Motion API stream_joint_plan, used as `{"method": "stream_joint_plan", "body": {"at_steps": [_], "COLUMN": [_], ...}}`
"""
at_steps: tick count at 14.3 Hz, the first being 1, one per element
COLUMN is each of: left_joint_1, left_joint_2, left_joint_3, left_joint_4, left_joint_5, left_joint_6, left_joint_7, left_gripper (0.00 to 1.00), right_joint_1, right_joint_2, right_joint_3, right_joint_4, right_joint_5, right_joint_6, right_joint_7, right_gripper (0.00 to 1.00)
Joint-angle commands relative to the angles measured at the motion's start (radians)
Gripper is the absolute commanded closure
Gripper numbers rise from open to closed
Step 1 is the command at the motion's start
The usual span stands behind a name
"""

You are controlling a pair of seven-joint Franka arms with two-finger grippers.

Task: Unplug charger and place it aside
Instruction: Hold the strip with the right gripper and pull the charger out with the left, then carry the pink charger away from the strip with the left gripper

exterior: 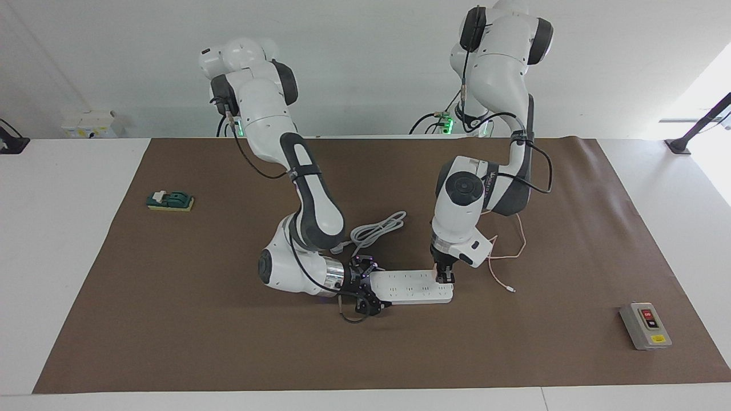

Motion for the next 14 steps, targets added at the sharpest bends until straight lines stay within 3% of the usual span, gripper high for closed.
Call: {"method": "stream_joint_plan", "body": {"at_steps": [1,4,7,8,10,12,14], "left_joint_1": [0.016,0.056,0.053,0.053,0.065,0.094,0.139], "left_joint_2": [-0.003,-0.026,-0.041,-0.040,-0.060,-0.113,-0.196], "left_joint_3": [0.013,-0.003,0.002,0.002,0.002,0.000,-0.004], "left_joint_4": [0.089,0.137,0.122,0.117,0.100,0.036,-0.091], "left_joint_5": [0.014,0.007,0.001,0.001,-0.001,-0.006,-0.009], "left_joint_6": [-0.145,-0.219,-0.222,-0.222,-0.222,-0.222,-0.212], "left_joint_7": [0.066,0.090,0.149,0.188,0.305,0.492,0.654], "left_gripper": [1.00,1.00,1.00,1.00,1.00,1.00,1.00], "right_joint_1": [0.015,0.015,0.015,0.015,0.016,0.016,0.015], "right_joint_2": [0.051,0.051,0.052,0.051,0.051,0.045,0.038], "right_joint_3": [-0.008,-0.008,-0.008,-0.008,-0.008,-0.009,-0.009], "right_joint_4": [0.038,0.038,0.038,0.038,0.038,0.038,0.038], "right_joint_5": [0.007,0.007,0.005,0.004,0.001,0.001,0.001], "right_joint_6": [0.131,0.132,0.136,0.136,0.136,0.135,0.133], "right_joint_7": [-0.007,-0.007,-0.007,-0.005,-0.002,0.001,0.004], "right_gripper": [0.44,0.43,0.40,0.31,0.00,0.00,0.00]}}
